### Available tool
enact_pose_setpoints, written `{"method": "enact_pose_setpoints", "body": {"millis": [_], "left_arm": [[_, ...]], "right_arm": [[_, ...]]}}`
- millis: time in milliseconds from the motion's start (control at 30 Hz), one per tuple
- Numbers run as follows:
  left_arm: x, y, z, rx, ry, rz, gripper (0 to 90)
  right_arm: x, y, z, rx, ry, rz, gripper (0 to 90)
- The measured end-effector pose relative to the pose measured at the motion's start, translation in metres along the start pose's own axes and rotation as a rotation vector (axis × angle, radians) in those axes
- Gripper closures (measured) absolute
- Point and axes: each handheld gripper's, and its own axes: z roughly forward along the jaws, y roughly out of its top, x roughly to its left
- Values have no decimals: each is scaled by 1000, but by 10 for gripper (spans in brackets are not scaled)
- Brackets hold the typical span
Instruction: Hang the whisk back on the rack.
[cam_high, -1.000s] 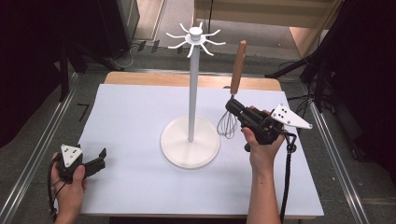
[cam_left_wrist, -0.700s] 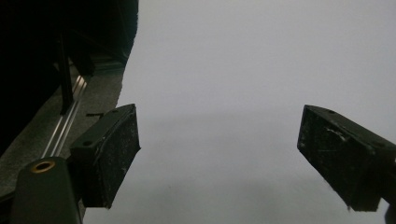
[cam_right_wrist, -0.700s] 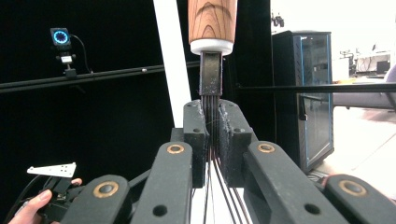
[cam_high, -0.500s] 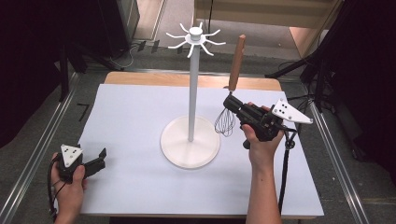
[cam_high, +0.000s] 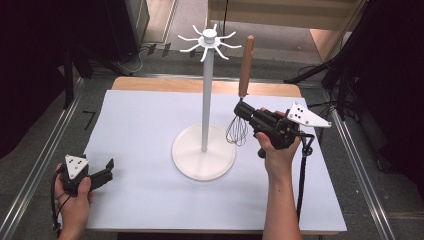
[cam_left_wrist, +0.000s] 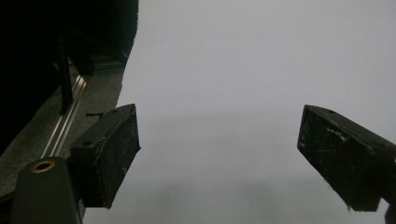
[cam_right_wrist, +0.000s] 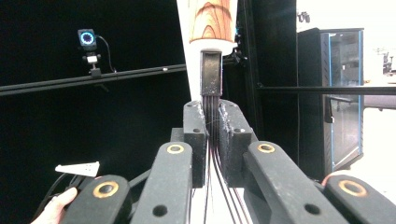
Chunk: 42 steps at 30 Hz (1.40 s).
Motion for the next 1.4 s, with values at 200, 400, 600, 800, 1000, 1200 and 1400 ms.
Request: {"method": "enact_pose_setpoints", "body": {"millis": [200, 400, 600, 800, 1000, 1200, 1400], "left_arm": [[0, 0, 0, 0, 0, 0, 138], [0, 0, 0, 0, 0, 0, 138], [0, 0, 0, 0, 0, -1, 138], [0, 0, 0, 2, 0, 1, 138], [0, 0, 0, 1, -1, 0, 138], [0, 0, 0, 3, -2, 0, 138], [0, 0, 0, 3, -2, 0, 138]], "right_arm": [[0, -1, 3, 1, 16, 9, 847], [0, 0, 4, 1, 27, 16, 847], [0, 0, 4, 1, 49, 25, 847], [0, 0, 4, -1, 63, 29, 847], [-1, -1, 6, 6, 55, 36, 846], [-1, -2, 8, 18, 68, 42, 847], [-1, -3, 11, 25, 72, 43, 846]]}}
